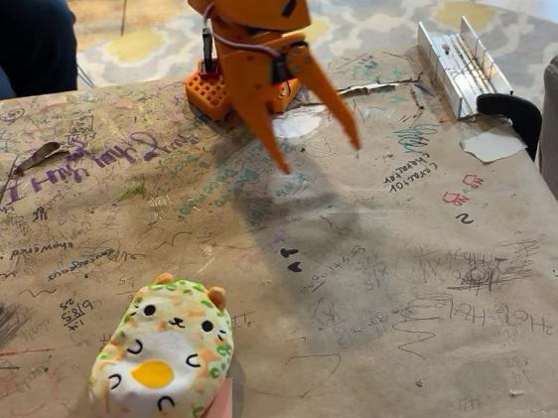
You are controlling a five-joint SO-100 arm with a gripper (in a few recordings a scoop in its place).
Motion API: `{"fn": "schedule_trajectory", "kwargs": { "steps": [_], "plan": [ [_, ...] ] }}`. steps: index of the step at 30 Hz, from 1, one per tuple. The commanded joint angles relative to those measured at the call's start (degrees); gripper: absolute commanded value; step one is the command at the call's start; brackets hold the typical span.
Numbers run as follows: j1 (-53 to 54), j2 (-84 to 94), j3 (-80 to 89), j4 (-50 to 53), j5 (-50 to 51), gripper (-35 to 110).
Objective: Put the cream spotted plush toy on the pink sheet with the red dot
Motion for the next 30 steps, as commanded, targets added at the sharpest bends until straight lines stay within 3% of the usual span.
{"fn": "schedule_trajectory", "kwargs": {
  "steps": [1,30],
  "plan": [
    [7.12,0.18,1.14,0.62,-3.87,28],
    [7.73,0.53,1.14,0.62,-2.02,28]
  ]
}}
